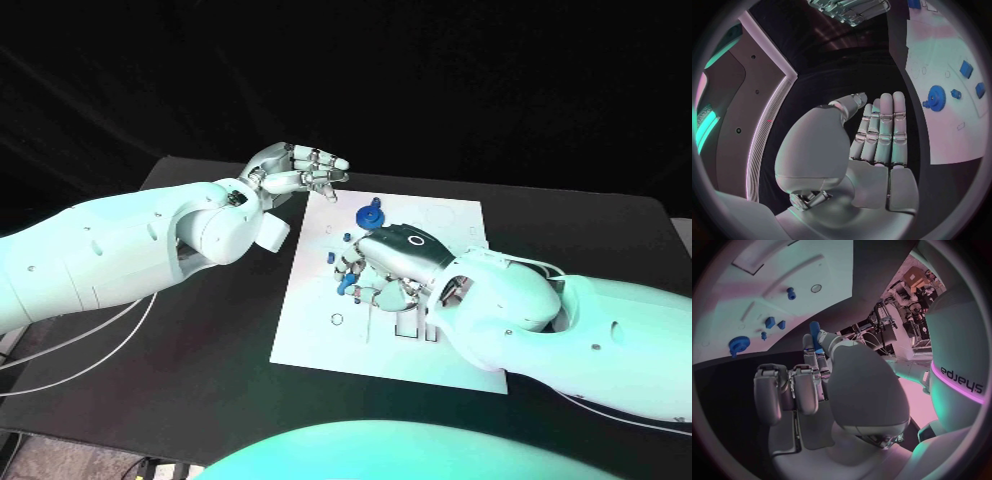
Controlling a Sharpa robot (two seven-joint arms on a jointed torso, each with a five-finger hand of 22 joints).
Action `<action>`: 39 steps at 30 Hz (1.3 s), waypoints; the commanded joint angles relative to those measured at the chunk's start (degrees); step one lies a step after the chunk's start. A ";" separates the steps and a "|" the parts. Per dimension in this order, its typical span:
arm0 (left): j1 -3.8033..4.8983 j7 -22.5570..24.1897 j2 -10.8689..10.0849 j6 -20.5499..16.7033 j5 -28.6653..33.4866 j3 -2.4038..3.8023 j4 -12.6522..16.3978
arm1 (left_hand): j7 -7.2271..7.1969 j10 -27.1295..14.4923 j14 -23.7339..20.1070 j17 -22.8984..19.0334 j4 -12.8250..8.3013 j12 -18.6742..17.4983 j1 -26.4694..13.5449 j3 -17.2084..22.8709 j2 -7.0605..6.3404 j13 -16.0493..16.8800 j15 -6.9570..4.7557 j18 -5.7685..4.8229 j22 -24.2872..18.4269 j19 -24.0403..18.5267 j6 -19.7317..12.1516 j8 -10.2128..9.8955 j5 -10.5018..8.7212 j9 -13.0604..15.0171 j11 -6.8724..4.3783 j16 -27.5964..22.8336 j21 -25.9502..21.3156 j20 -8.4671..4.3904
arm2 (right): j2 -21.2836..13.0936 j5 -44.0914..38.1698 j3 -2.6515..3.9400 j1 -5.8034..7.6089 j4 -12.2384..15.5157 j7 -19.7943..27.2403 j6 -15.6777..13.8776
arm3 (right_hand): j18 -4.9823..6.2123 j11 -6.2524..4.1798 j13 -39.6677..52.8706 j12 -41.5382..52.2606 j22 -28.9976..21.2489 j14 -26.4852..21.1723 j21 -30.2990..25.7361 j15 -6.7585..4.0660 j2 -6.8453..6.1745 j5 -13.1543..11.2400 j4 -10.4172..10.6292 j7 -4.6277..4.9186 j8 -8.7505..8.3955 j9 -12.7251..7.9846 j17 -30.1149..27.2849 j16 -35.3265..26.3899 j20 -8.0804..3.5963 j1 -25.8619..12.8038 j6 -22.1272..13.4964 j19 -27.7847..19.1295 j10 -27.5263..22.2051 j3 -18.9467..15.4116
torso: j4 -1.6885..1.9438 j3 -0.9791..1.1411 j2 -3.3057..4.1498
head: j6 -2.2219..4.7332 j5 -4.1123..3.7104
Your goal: Assemble the parts on the task board
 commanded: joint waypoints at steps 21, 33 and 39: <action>0.05 0.27 0.15 0.68 0.86 0.03 0.37 | 0.18 -0.21 -0.31 -0.10 -0.39 -0.10 0.13 -0.05 0.59 -0.02 0.11 0.22 0.11 -0.27 -0.02 -0.26 0.19 -0.10 0.21 -0.27 0.31 0.00 | 4.71 -2.24 -0.90 -4.60 -6.51 1.01 3.26 | -0.91 -0.89 -0.13 0.02 13.03 3.05 -0.46 -0.27 -0.27 0.42 -0.44 0.03 0.17 0.22 1.20 0.03 -0.44 -0.66 0.03 4.26 1.00 0.79 | -0.09 0.09 -0.02 | -1.16 1.95; 0.04 0.25 0.29 0.82 0.86 0.03 0.22 | 0.18 -0.22 -0.30 -0.10 -0.35 -0.09 0.03 -0.10 0.61 -0.02 0.13 0.21 0.12 -0.29 -0.01 -0.27 0.16 -0.11 0.22 -0.26 0.32 0.01 | 5.29 -3.34 -1.04 -5.45 -7.17 0.74 4.12 | -0.91 -0.88 -0.14 0.02 13.04 3.04 -0.46 -0.26 -0.29 0.44 -0.56 0.04 0.19 0.25 1.21 0.04 -0.43 -0.73 0.01 4.26 0.99 0.92 | -0.11 0.09 -0.05 | -1.10 2.14; 0.04 0.17 0.24 0.81 0.86 0.03 0.21 | 0.18 -0.22 -0.30 -0.10 -0.35 -0.09 0.03 -0.10 0.61 -0.02 0.13 0.21 0.12 -0.29 -0.01 -0.27 0.16 -0.11 0.22 -0.26 0.32 0.01 | 5.62 -3.83 -1.08 -5.72 -7.33 0.64 4.37 | -0.90 -0.87 -0.15 0.03 13.03 3.04 -0.49 -0.26 -0.27 0.45 -0.62 0.04 0.20 0.28 1.20 0.04 -0.42 -0.80 0.00 4.25 0.99 1.00 | -0.06 0.05 0.00 | -1.09 2.27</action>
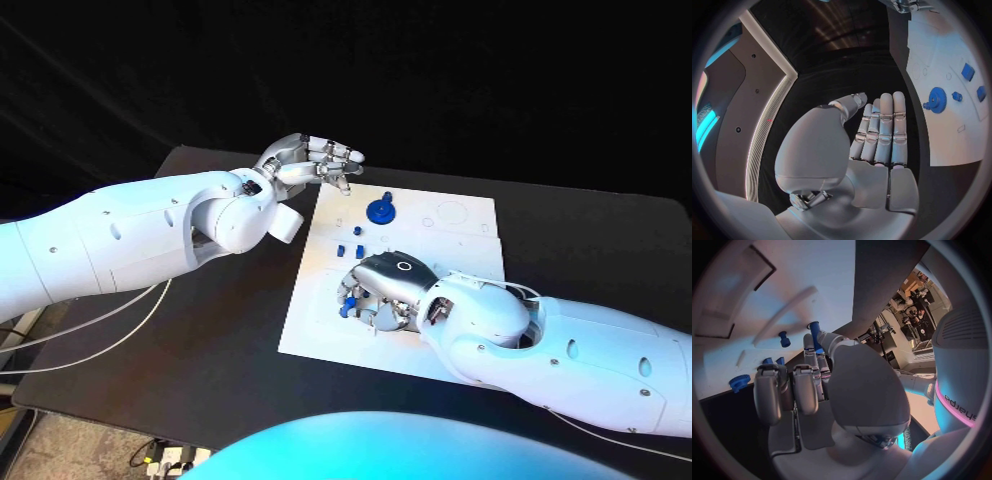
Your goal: Assemble the parts on the task board
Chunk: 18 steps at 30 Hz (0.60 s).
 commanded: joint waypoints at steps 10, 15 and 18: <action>0.03 0.18 -0.06 0.84 0.37 0.03 0.18 | 0.19 -0.22 -0.30 -0.06 -0.35 -0.09 0.03 -0.10 0.61 -0.02 0.13 0.21 0.08 -0.30 -0.01 -0.27 0.16 -0.06 0.23 -0.26 0.32 0.02 | 0.55 -3.40 -0.06 -0.32 -0.27 -1.85 1.75 | -0.90 -0.77 0.06 0.18 13.06 3.04 -0.19 -0.23 0.22 0.18 -0.04 0.09 0.38 0.16 1.20 0.06 -0.41 -0.67 0.15 4.24 0.41 0.51 | 0.03 -0.07 0.04 | -0.16 -0.03; 0.03 0.11 -0.14 0.89 0.37 0.03 0.23 | 0.19 -0.22 -0.30 -0.06 -0.35 -0.09 0.03 -0.10 0.61 -0.02 0.13 0.21 0.08 -0.30 -0.01 -0.27 0.16 -0.06 0.23 -0.26 0.32 0.02 | 0.74 -4.66 -0.07 -0.41 -0.27 -2.91 1.86 | -0.90 -0.77 0.06 0.18 13.06 3.04 -0.19 -0.23 0.22 0.18 -0.04 0.09 0.38 0.16 1.20 0.06 -0.41 -0.67 0.15 4.24 0.41 0.51 | 0.04 -0.02 0.04 | -0.17 -0.03; 0.03 0.08 -0.17 0.90 0.37 0.03 0.24 | 0.18 -0.25 -0.29 -0.05 -0.31 -0.08 -0.09 -0.17 0.64 -0.01 0.15 0.21 0.10 -0.35 -0.02 -0.28 0.12 -0.07 0.23 -0.25 0.32 0.04 | 0.80 -5.28 -0.08 -0.44 -0.26 -3.33 2.28 | -0.90 -0.75 0.03 0.17 13.06 3.01 -0.18 -0.21 0.18 0.17 -0.11 0.11 0.38 0.20 1.09 0.01 -0.40 -0.90 0.07 4.23 0.36 0.63 | 0.04 -0.02 0.04 | -0.17 -0.03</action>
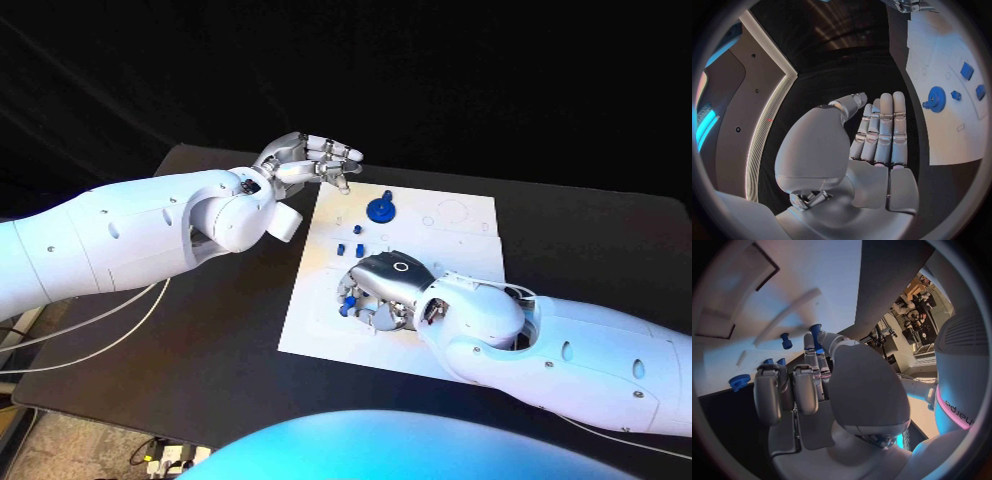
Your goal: Assemble the parts on the task board
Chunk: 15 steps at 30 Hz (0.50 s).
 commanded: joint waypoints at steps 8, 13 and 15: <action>0.04 0.12 -0.04 0.86 0.34 0.03 0.22 | 0.18 -0.25 -0.29 -0.06 -0.31 -0.08 -0.09 -0.17 0.64 -0.01 0.15 0.21 0.06 -0.35 -0.02 -0.28 0.12 -0.08 0.23 -0.25 0.32 0.04 | 0.35 -2.89 -0.09 -0.15 0.05 -1.36 2.20 | -0.67 0.09 -0.30 0.17 12.72 2.75 -1.39 0.21 -1.74 0.23 -0.11 0.76 -0.70 -0.07 0.16 -0.49 -0.09 -3.37 -1.64 3.86 -1.21 0.79 | -0.04 0.02 0.00 | -0.08 0.00; 0.04 0.08 -0.04 0.85 0.34 0.03 0.24 | 0.18 -0.26 -0.29 -0.06 -0.29 -0.08 -0.13 -0.19 0.68 -0.01 0.15 0.22 0.07 -0.37 -0.02 -0.29 0.11 -0.09 0.23 -0.25 0.32 0.05 | 0.60 -2.79 -0.16 -0.16 -0.32 -1.15 2.26 | -0.28 0.61 -0.48 0.23 12.10 2.50 -3.38 0.66 -3.07 -2.27 0.64 1.27 -1.54 -0.30 -0.69 -0.97 0.33 -6.10 -3.20 3.25 -2.31 0.28 | -0.05 0.03 -0.03 | -0.07 -0.05; 0.04 -0.01 -0.05 0.90 0.34 0.03 0.24 | 0.18 -0.26 -0.29 -0.06 -0.29 -0.08 -0.13 -0.19 0.68 -0.01 0.15 0.22 0.07 -0.37 -0.02 -0.29 0.11 -0.09 0.23 -0.25 0.32 0.05 | 0.64 -2.77 -0.18 -0.16 -0.35 -1.07 2.10 | -0.15 0.72 -0.54 0.25 11.90 2.43 -4.04 0.78 -3.89 -2.63 1.06 1.22 -2.47 -0.65 -0.93 -1.10 0.49 -7.25 -4.85 3.05 -2.91 -0.39 | -0.01 0.03 -0.04 | -0.05 -0.08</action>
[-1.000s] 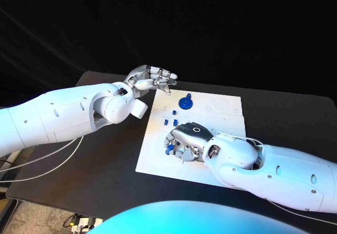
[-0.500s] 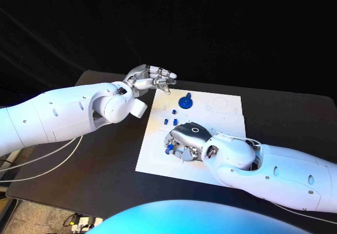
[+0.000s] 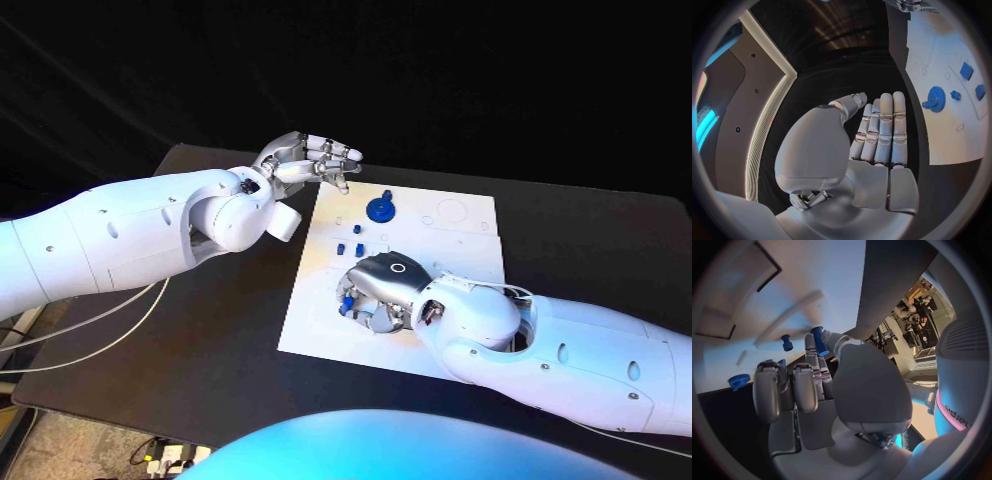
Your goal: Assemble the parts on the task board
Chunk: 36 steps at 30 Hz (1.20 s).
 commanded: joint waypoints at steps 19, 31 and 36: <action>0.04 -0.24 0.01 0.94 0.29 0.04 0.21 | 0.18 -0.30 -0.30 -0.06 -0.29 -0.09 0.07 -0.20 0.49 -0.01 0.15 0.22 0.07 -0.40 -0.03 -0.31 0.12 -0.10 0.23 -0.25 0.31 0.06 | -0.36 -1.49 -0.06 -0.25 0.93 0.47 -3.42 | 0.19 0.11 0.06 0.72 11.27 2.42 -2.37 0.61 -1.22 0.42 0.68 0.05 -1.18 -0.43 -0.78 -0.72 0.70 -1.80 -1.88 2.54 -2.23 -2.32 | 0.05 0.00 0.01 | 0.05 -0.11; 0.04 -0.14 -0.05 0.77 0.28 0.04 0.20 | 0.18 -0.30 -0.30 -0.06 -0.29 -0.09 0.07 -0.20 0.49 -0.01 0.15 0.22 0.07 -0.40 -0.03 -0.31 0.12 -0.10 0.23 -0.25 0.31 0.06 | -1.09 -1.48 -0.06 -0.52 1.73 0.56 -3.78 | 0.08 -0.02 0.40 1.30 11.45 2.42 -1.81 0.51 -0.85 0.92 0.45 0.04 -0.86 -0.30 -0.91 -0.75 0.64 -1.32 -1.17 2.75 -1.43 -2.20 | 0.02 -0.01 -0.03 | 0.00 -0.06; 0.04 -0.08 -0.05 0.65 0.28 0.04 0.18 | 0.18 -0.30 -0.30 -0.06 -0.29 -0.09 0.07 -0.20 0.49 -0.01 0.15 0.22 0.07 -0.40 -0.03 -0.31 0.12 -0.10 0.23 -0.25 0.31 0.06 | -1.25 -1.52 -0.06 -0.53 1.73 0.36 -3.81 | 0.14 0.00 0.44 1.31 11.36 2.45 -2.10 0.50 -0.94 1.22 0.38 0.06 -0.77 -0.26 -0.80 -0.68 0.62 -1.25 -0.96 2.68 -1.49 -2.23 | -0.01 0.01 0.00 | 0.02 -0.12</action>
